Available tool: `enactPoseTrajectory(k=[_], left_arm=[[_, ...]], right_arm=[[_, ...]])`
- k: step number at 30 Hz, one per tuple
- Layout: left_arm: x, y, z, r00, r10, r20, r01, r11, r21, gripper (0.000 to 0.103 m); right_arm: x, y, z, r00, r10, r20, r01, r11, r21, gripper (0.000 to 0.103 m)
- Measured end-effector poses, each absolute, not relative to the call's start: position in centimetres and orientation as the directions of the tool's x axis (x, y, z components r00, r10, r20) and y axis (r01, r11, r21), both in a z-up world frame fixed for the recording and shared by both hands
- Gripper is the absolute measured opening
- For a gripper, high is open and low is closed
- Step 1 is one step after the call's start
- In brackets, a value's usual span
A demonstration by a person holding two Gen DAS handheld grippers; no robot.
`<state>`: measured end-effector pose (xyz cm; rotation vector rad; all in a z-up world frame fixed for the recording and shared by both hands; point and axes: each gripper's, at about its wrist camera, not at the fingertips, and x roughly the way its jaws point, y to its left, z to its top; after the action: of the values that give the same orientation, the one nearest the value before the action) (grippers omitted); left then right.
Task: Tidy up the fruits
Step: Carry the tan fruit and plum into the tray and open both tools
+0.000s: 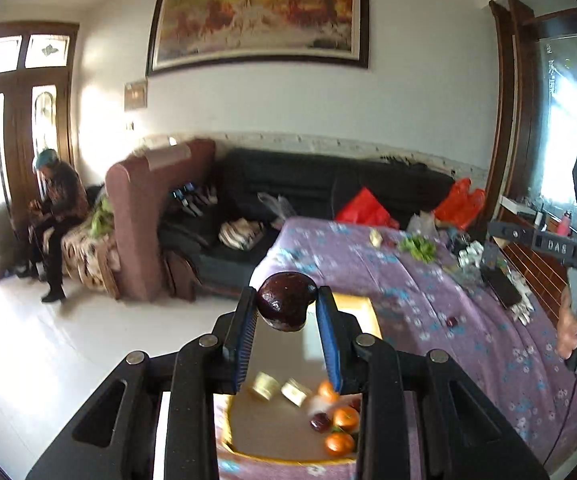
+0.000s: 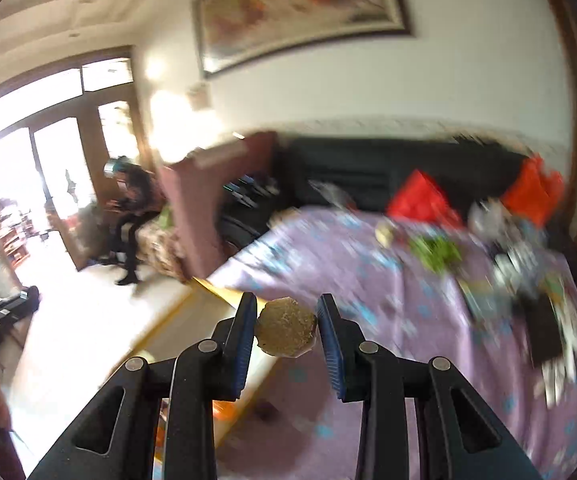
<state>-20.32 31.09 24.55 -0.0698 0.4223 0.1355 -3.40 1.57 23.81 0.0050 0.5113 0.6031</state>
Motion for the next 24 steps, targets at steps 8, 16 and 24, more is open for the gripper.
enactPoseTrajectory(k=[8, 16, 24], left_arm=[[-17.1, 33.8, 20.3, 0.848, 0.115, -0.517, -0.16, 0.986, -0.042, 0.029], [-10.7, 34.2, 9.1, 0.708, 0.029, -0.706, -0.174, 0.976, -0.134, 0.029], [-8.0, 34.0, 5.0, 0.604, 0.045, -0.795, -0.231, 0.965, -0.121, 0.03]], right_arm=[[-2.3, 12.2, 23.6, 0.6, 0.606, -0.522, -0.625, 0.762, 0.167, 0.035], [-0.6, 19.3, 10.6, 0.439, 0.527, -0.728, -0.646, 0.748, 0.151, 0.035], [2.4, 21.3, 3.0, 0.37, 0.425, -0.826, -0.622, 0.774, 0.119, 0.035]])
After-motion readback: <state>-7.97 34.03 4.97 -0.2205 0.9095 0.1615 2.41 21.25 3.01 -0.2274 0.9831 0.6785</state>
